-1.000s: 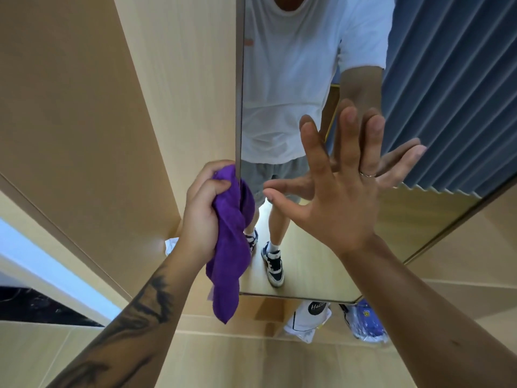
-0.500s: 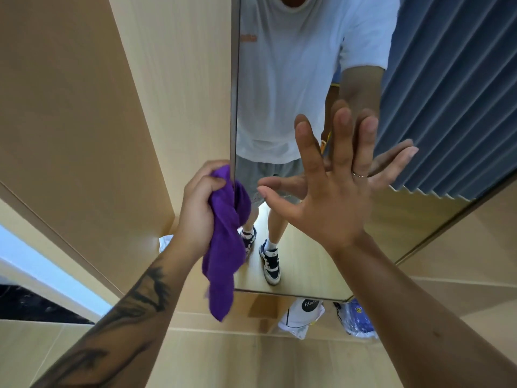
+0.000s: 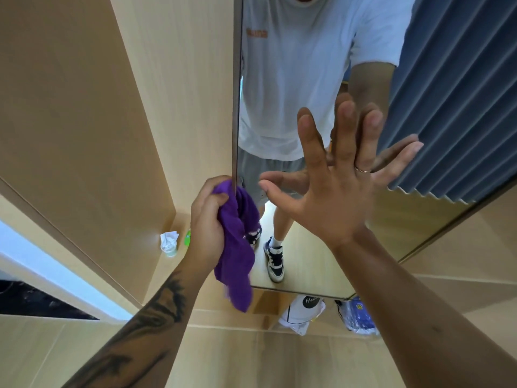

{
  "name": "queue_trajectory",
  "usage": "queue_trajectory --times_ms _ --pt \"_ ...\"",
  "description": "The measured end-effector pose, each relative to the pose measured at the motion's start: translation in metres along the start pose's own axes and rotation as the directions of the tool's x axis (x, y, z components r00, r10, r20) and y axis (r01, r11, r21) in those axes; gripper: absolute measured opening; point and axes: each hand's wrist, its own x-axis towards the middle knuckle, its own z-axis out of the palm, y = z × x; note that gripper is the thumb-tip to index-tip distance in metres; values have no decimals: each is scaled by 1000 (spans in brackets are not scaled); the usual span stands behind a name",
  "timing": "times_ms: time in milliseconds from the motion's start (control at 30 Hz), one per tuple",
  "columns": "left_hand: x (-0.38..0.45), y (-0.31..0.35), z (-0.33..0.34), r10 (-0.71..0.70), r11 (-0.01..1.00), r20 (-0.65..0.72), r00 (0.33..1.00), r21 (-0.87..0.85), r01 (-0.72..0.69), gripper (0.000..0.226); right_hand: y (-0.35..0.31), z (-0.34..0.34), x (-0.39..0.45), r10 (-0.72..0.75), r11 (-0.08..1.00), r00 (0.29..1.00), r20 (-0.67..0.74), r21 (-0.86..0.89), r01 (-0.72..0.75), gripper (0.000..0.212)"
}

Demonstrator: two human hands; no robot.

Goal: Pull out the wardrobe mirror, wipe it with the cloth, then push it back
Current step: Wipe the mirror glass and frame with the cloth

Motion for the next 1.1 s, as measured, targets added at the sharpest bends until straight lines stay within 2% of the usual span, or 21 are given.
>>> queue_trajectory --times_ms 67,200,267,333,467,533,600,767,833,900,1033,1100 --pt "5 15 3 47 998 0 999 -28 -47 46 -1 -2 1 7 1000 1000 14 0 -7 102" --pt "20 50 15 230 968 7 973 -105 -228 42 -2 -2 1 5 1000 1000 1 7 -5 103" --pt "21 51 20 265 954 -2 964 -144 -263 39 -1 -1 1 3 999 1000 -16 32 -3 101" --pt "17 36 18 218 967 -3 976 -134 -216 37 -1 0 2 1 998 1000 -25 60 0 97" --pt "-4 -11 -2 -64 996 -9 998 -68 63 32 -2 0 2 -2 998 996 -88 60 7 91" --pt "-12 -22 -7 -128 991 -15 992 -49 127 30 -2 1 1 -6 999 998 -66 46 9 94" --pt "-14 -19 -6 -119 990 -15 993 -77 118 27 -1 1 1 -6 999 998 -57 44 9 96" --pt "0 14 1 78 991 28 997 -114 -74 28 -2 -2 1 18 998 999 -49 57 -15 90" --pt "2 16 3 113 981 20 993 -160 -108 27 -3 -3 1 19 998 999 -48 61 -16 91" --pt "-4 6 1 66 990 -5 998 -122 -66 26 -2 -4 1 15 998 998 -54 63 -12 91" --pt "-20 -25 -10 -131 991 -17 991 -16 131 28 -1 -3 0 9 997 996 -93 76 -2 89" --pt "-20 -26 -12 -141 990 -7 990 -11 141 25 -1 -2 0 12 996 993 -120 84 -1 90"
